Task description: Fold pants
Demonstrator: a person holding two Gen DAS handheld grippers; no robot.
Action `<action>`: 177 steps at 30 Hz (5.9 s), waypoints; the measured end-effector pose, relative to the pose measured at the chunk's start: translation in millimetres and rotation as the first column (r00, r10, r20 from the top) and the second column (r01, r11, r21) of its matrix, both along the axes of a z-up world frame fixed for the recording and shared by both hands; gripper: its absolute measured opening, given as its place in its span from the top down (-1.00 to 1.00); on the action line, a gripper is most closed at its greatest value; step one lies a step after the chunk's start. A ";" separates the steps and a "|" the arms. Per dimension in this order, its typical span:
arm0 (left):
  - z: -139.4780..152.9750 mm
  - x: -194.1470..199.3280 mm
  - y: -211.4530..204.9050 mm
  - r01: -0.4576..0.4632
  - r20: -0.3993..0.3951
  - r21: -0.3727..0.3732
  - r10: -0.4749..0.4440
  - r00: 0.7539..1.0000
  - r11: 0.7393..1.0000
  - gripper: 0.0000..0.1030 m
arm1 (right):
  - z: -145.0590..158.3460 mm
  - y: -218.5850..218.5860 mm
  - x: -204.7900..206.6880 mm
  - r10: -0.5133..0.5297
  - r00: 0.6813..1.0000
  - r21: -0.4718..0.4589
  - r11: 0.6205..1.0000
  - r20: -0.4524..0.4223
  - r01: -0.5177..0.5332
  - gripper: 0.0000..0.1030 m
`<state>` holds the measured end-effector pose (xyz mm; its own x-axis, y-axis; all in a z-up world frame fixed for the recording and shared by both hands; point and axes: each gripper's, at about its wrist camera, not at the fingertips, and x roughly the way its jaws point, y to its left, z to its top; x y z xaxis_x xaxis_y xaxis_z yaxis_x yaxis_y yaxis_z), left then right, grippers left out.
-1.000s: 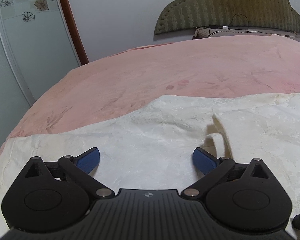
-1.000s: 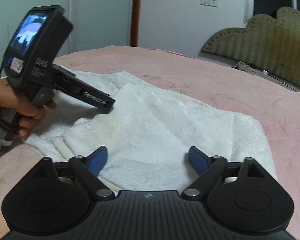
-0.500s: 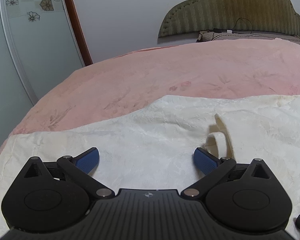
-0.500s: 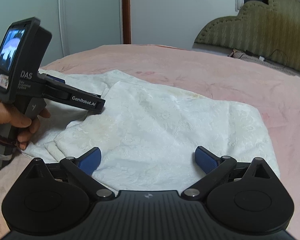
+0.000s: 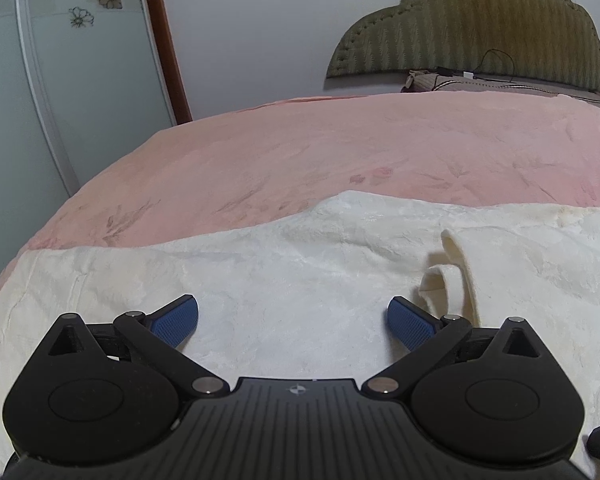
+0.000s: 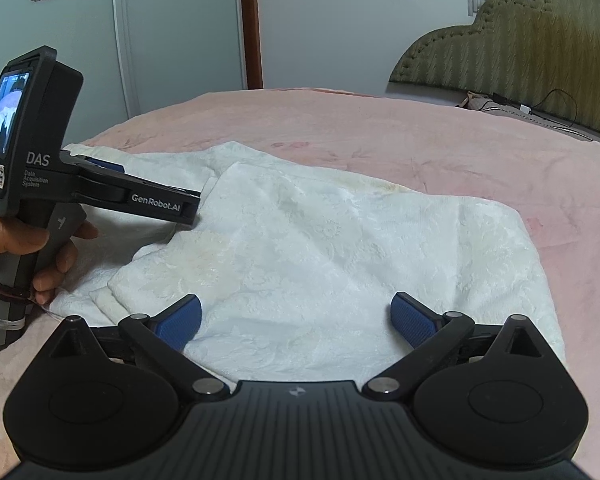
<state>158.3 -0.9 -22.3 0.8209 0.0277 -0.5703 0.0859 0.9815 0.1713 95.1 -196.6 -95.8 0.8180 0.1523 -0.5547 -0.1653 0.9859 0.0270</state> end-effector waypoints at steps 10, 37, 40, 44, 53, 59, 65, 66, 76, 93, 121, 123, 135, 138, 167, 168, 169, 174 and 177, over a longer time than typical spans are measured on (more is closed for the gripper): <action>10.3 -20.2 14.1 -0.064 0.005 0.019 0.063 0.998 0.998 -1.00 | -1.3 6.6 -0.7 -0.024 1.000 -0.037 0.999 0.005 0.024 -1.00; -0.6 -50.1 113.6 -0.230 -0.003 -0.081 0.231 0.973 0.970 -1.00 | -5.1 77.6 10.8 0.102 0.995 -0.074 0.992 -0.022 -0.103 -1.00; -0.8 -50.0 115.9 -0.229 -0.005 -0.090 0.229 0.973 0.969 -1.00 | -4.7 76.9 10.1 0.101 0.995 -0.067 0.992 -0.025 -0.103 -1.00; -0.7 -50.3 115.5 -0.229 -0.005 -0.086 0.229 0.973 0.970 -1.00 | -4.5 76.5 11.1 0.100 0.995 -0.070 0.992 -0.026 -0.102 -1.00; -0.4 -49.6 113.9 -0.229 -0.005 -0.085 0.229 0.973 0.970 -1.00 | -4.8 76.5 11.9 0.100 0.995 -0.073 0.992 -0.026 -0.101 -1.00; -0.5 -49.8 114.4 -0.229 -0.005 -0.084 0.229 0.973 0.970 -1.00 | -5.1 77.1 12.0 0.100 0.995 -0.072 0.992 -0.027 -0.101 -1.00; -0.7 -49.9 114.4 -0.229 -0.005 -0.084 0.229 0.973 0.970 -1.00 | -5.7 80.6 12.5 0.097 0.995 -0.084 0.992 -0.024 -0.099 -1.00; -0.8 -50.0 114.4 -0.229 -0.005 -0.084 0.229 0.973 0.970 -1.00 | -5.7 80.5 12.3 0.097 0.995 -0.084 0.992 -0.024 -0.099 -1.00; 1.2 -54.1 116.2 -0.235 0.002 -0.085 0.236 0.972 0.968 -1.00 | -3.9 95.4 2.9 0.090 0.995 -0.186 0.979 0.030 -0.083 -1.00; 29.1 -129.8 242.0 -0.314 -0.167 -0.542 0.266 0.949 0.780 -0.96 | 3.7 245.5 -55.1 0.529 0.825 -0.591 0.737 0.200 -0.329 -1.00; -6.9 -26.8 268.6 -0.374 -0.316 -0.819 0.203 0.927 0.435 0.45 | 64.6 206.6 23.4 0.491 0.862 -0.078 0.871 0.126 -0.485 0.51; -7.1 -27.8 266.0 -0.379 -0.304 -0.791 0.228 0.925 0.481 0.71 | 54.1 204.2 47.2 0.420 0.906 -0.102 0.904 0.045 -0.414 0.51; 77.7 -64.6 164.3 -0.084 0.123 -0.480 0.162 0.979 0.873 0.84 | 57.6 191.9 92.9 0.376 0.926 -0.017 0.926 0.011 -0.376 0.49; 98.2 -70.2 130.8 0.020 0.177 -0.454 0.068 0.982 0.891 0.84 | 70.7 176.9 92.5 0.337 0.940 0.022 0.941 0.050 -0.339 0.49; 25.7 -63.3 -162.6 0.497 -0.063 -0.228 -0.522 0.850 0.837 0.39 | 59.3 -83.9 13.5 0.035 0.998 -0.151 0.988 -0.048 -0.042 0.40; 22.1 -67.3 -160.4 0.515 -0.067 -0.209 -0.537 0.841 0.831 0.23 | 61.5 -93.1 6.7 0.016 0.999 -0.108 0.994 -0.046 -0.021 0.25; 20.1 -75.0 -156.1 0.535 -0.060 -0.201 -0.555 0.830 0.821 0.07 | 65.1 -102.0 0.5 -0.006 0.999 -0.064 0.998 -0.050 0.003 0.15; 29.9 -101.6 -115.5 0.572 0.002 -0.265 -0.593 0.805 0.776 -0.29 | 80.1 -126.1 -29.9 -0.230 0.973 -0.085 0.970 -0.016 0.227 -0.06; 36.0 -100.6 -82.8 0.482 0.054 -0.318 -0.492 0.869 0.817 -0.50 | 95.3 -129.7 -45.9 -0.291 0.954 0.028 0.957 0.065 0.290 -0.10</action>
